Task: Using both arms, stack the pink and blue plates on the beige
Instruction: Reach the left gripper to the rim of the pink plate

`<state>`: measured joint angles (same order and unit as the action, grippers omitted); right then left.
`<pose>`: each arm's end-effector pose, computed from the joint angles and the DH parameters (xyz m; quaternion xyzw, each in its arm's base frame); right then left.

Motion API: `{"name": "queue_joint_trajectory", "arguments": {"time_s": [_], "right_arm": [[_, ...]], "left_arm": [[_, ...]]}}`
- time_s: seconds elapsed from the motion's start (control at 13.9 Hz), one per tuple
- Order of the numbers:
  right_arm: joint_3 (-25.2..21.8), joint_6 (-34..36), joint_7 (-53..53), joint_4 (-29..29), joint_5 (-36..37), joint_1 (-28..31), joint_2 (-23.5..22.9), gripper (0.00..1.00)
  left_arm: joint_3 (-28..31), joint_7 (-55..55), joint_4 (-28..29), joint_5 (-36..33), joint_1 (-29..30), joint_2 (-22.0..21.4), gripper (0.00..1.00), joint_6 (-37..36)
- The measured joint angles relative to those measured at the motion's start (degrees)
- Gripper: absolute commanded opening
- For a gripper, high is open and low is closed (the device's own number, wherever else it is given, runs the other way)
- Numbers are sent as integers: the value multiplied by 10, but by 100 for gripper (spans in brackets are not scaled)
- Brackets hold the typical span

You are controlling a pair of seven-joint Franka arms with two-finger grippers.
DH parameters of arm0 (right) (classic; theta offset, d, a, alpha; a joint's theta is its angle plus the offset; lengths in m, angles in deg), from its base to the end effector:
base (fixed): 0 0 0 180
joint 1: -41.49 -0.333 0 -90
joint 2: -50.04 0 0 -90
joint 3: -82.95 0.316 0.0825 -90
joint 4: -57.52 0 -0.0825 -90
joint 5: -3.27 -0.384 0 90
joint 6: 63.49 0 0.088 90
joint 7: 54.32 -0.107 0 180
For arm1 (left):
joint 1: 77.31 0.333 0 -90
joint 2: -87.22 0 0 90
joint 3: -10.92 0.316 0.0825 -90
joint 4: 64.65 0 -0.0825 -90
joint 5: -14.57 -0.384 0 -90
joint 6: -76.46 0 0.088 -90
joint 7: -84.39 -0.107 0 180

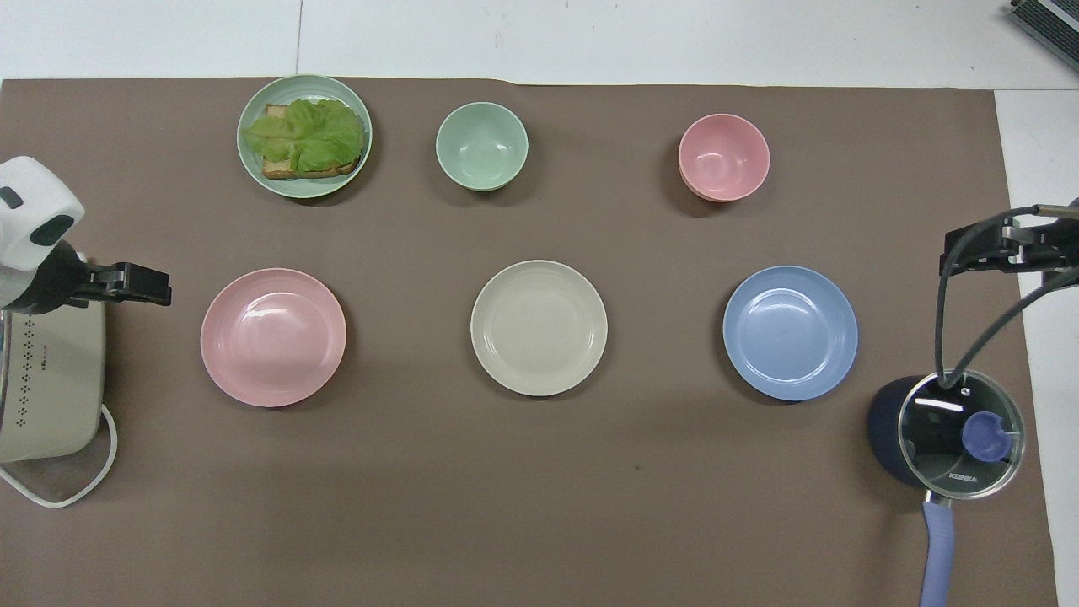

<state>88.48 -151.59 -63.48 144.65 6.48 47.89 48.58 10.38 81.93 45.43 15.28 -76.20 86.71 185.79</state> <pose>0.5593 -0.0154 0.6312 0.9957 -0.0882 -0.0023 0.0270 0.5567 0.0046 0.4915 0.9999 -0.0144 -0.0019 0.0059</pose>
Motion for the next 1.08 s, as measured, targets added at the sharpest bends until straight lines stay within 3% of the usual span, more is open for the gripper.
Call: {"name": "queue_joint_trajectory", "arguments": {"time_s": [0.5, 0.94, 1.08], "right_arm": [[0, 0, 0, 0, 0, 0, 0, 100], [0, 0, 0, 0, 0, 0, 0, 100], [-1, 0, 0, 0, 0, 0, 0, 100]], "left_arm": [[1, 12, 165, 0, 1, 23, 100, 199], [2, 12, 178, 0, 10, 50, 100, 236], [2, 13, 180, 0, 10, 54, 91, 243]]}}
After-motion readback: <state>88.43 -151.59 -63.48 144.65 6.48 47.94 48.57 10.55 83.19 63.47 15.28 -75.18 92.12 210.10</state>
